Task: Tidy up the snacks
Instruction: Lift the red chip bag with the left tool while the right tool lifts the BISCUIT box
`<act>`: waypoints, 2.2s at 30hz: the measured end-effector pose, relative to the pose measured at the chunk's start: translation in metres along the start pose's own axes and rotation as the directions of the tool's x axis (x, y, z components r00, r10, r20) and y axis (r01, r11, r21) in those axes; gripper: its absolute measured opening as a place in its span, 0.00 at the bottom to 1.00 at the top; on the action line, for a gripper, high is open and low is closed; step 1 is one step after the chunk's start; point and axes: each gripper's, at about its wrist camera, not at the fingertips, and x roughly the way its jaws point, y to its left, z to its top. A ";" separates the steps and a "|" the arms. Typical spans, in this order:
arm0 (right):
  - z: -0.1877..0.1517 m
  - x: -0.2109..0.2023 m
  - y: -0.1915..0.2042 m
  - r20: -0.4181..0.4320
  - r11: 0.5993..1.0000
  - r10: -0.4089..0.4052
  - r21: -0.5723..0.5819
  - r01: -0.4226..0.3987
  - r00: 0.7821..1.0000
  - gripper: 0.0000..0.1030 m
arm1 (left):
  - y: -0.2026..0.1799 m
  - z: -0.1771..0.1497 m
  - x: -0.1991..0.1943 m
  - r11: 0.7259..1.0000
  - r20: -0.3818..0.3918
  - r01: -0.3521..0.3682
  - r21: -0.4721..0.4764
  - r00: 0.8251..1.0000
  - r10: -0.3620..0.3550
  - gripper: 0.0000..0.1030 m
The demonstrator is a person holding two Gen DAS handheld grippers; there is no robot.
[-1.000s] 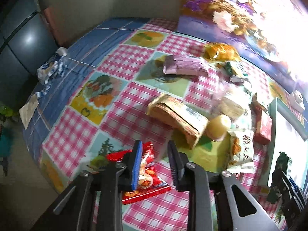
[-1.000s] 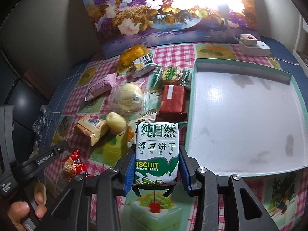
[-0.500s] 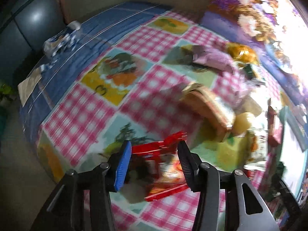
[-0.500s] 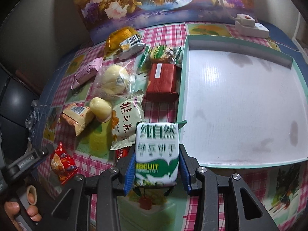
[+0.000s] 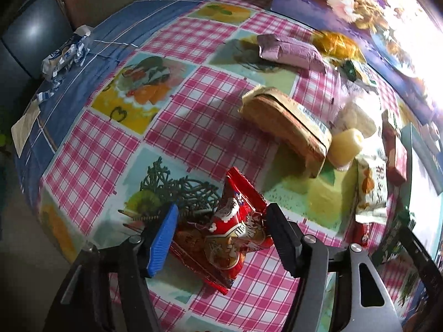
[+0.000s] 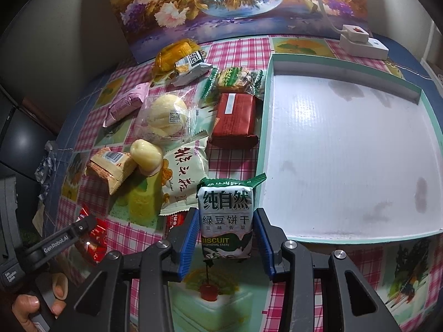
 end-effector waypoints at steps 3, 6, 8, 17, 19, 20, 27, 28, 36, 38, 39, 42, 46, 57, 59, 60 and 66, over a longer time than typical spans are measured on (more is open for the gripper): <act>0.000 0.001 0.001 0.000 1.000 -0.004 -0.007 0.004 1.000 0.42 | -0.001 -0.004 -0.004 1.000 0.008 0.014 0.024 1.000 -0.014 0.69; 0.000 0.003 0.003 -0.001 1.000 -0.010 -0.016 0.010 1.000 0.44 | -0.004 -0.010 -0.008 0.997 0.022 0.020 0.078 1.000 -0.022 0.76; 0.000 0.003 0.004 0.001 1.000 -0.018 -0.024 0.018 1.000 0.44 | -0.005 -0.013 -0.009 0.994 0.024 0.027 0.106 0.999 -0.029 0.76; 0.000 0.006 0.010 0.008 0.998 -0.019 -0.053 0.020 1.000 0.54 | -0.004 -0.025 0.000 0.981 0.029 -0.027 0.193 0.999 0.022 0.76; 0.000 0.007 0.011 0.010 0.998 -0.022 -0.060 0.023 1.000 0.55 | -0.004 -0.026 0.005 0.980 0.028 -0.058 0.192 0.998 0.054 0.76; 0.000 0.007 0.011 0.010 0.998 -0.022 -0.061 0.023 1.000 0.54 | -0.003 -0.026 0.007 0.979 0.028 -0.066 0.192 0.998 0.062 0.76; -0.001 0.011 0.004 -0.012 0.999 -0.039 -0.035 0.039 0.999 0.54 | 0.006 -0.023 0.015 0.983 0.034 -0.090 0.158 0.996 0.086 0.75; 0.000 0.011 0.004 -0.012 0.999 -0.039 -0.036 0.039 0.999 0.54 | 0.008 -0.023 0.015 0.985 0.035 -0.086 0.153 0.996 0.082 0.73; -0.002 0.009 0.016 0.001 0.997 -0.016 -0.080 0.016 1.000 0.56 | 0.013 -0.015 0.017 0.992 0.039 -0.043 0.115 0.999 0.038 0.58; -0.001 0.012 0.017 -0.002 0.996 -0.025 -0.091 0.025 1.000 0.56 | 0.015 -0.012 0.019 0.993 0.040 -0.038 0.109 0.999 0.034 0.56; -0.001 0.013 0.018 -0.006 0.995 -0.033 -0.091 0.032 0.999 0.56 | 0.016 -0.012 0.019 0.994 0.040 -0.037 0.107 0.999 0.032 0.56; 0.000 0.006 0.018 0.016 0.996 -0.038 -0.084 0.039 0.999 0.56 | 0.020 -0.009 0.022 0.995 0.040 -0.028 0.097 0.999 0.024 0.56; 0.001 -0.003 0.026 0.061 0.992 -0.016 -0.121 0.023 0.998 0.56 | 0.026 -0.005 0.025 0.997 0.037 -0.015 0.080 0.999 0.012 0.56; 0.022 0.026 0.026 0.064 0.993 -0.034 -0.111 0.041 0.997 0.54 | 0.029 -0.003 0.027 0.997 0.039 -0.010 0.079 0.999 0.007 0.56; 0.023 0.030 0.021 0.050 0.995 -0.020 -0.098 0.025 0.999 0.54 | 0.028 -0.003 0.026 0.997 0.039 -0.010 0.080 0.999 0.007 0.56; 0.023 0.032 0.019 0.044 0.995 -0.029 -0.092 0.033 0.999 0.54 | 0.028 -0.003 0.026 0.997 0.039 -0.010 0.080 0.999 0.007 0.56; 0.015 0.029 0.011 0.010 0.995 -0.066 -0.072 0.066 0.998 0.54 | 0.030 -0.002 0.027 0.997 0.040 -0.012 0.078 0.999 0.009 0.56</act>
